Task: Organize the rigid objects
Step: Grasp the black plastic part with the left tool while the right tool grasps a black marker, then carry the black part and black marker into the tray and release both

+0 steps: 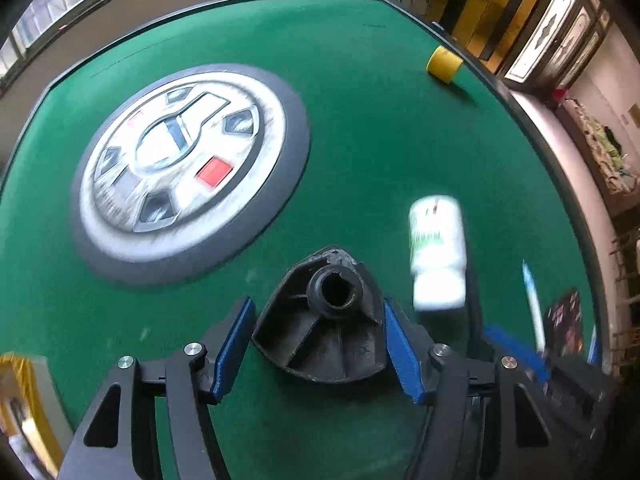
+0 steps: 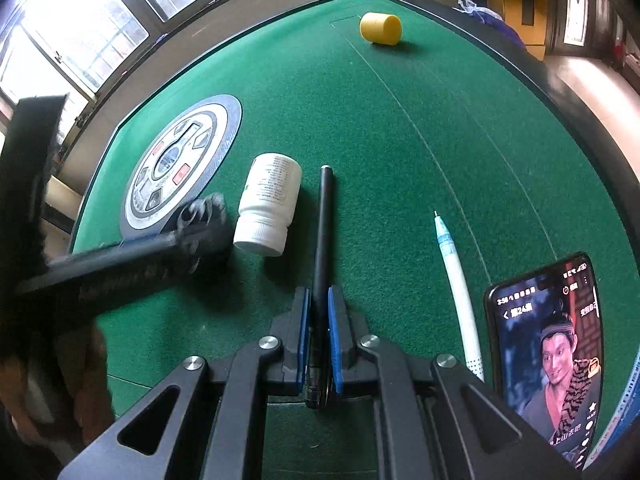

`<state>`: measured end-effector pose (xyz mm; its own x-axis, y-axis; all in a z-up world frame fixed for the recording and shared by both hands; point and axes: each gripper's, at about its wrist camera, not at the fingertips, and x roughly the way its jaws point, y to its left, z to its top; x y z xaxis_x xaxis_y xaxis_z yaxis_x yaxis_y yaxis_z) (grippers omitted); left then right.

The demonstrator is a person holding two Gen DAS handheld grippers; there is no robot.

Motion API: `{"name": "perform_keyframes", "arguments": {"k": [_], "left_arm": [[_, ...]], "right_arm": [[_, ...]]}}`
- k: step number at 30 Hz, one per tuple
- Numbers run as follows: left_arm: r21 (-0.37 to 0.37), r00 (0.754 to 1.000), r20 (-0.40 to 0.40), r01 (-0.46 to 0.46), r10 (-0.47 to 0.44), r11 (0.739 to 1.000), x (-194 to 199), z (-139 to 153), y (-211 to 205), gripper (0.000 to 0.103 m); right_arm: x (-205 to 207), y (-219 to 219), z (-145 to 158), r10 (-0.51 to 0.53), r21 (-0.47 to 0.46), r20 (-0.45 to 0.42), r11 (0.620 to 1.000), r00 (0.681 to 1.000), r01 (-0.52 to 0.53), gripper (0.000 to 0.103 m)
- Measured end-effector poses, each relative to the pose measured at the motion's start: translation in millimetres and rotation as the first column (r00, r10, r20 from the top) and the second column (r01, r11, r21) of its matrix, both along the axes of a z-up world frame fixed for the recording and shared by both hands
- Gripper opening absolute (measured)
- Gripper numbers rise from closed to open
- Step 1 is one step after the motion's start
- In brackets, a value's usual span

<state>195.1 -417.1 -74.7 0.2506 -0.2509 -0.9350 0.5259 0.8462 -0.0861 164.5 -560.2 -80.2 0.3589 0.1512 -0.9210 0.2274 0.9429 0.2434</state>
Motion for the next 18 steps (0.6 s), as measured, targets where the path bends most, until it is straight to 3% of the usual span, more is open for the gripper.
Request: {"name": "perform_keyframes", "arguments": {"k": [6, 10, 13, 18], "left_arm": [[0.026, 0.996, -0.024, -0.09, 0.09, 0.996, -42.4, 2.2, 46.0, 0.067], [-0.015, 0.985, -0.046, -0.168, 0.167, 0.986, -78.8, 9.5, 81.8, 0.067], [-0.042, 0.971, 0.049, -0.234, 0.236, 0.971, -105.6, 23.0, 106.0, 0.067], [-0.101, 0.952, 0.065, -0.291, 0.298, 0.951, -134.0, 31.3, 130.9, 0.067]], "right_arm": [[-11.2, 2.9, 0.2, 0.005, 0.044, -0.016, 0.999, 1.0, -0.005, 0.009], [-27.8, 18.3, 1.9, 0.031, 0.059, -0.022, 0.998, 0.999, -0.029, 0.009], [-39.4, 31.2, 2.6, 0.058, 0.091, -0.028, 0.994, 0.998, -0.055, 0.009], [-57.4, 62.3, 5.0, 0.151, 0.13, -0.043, 0.981, 0.988, -0.144, 0.009]]}}
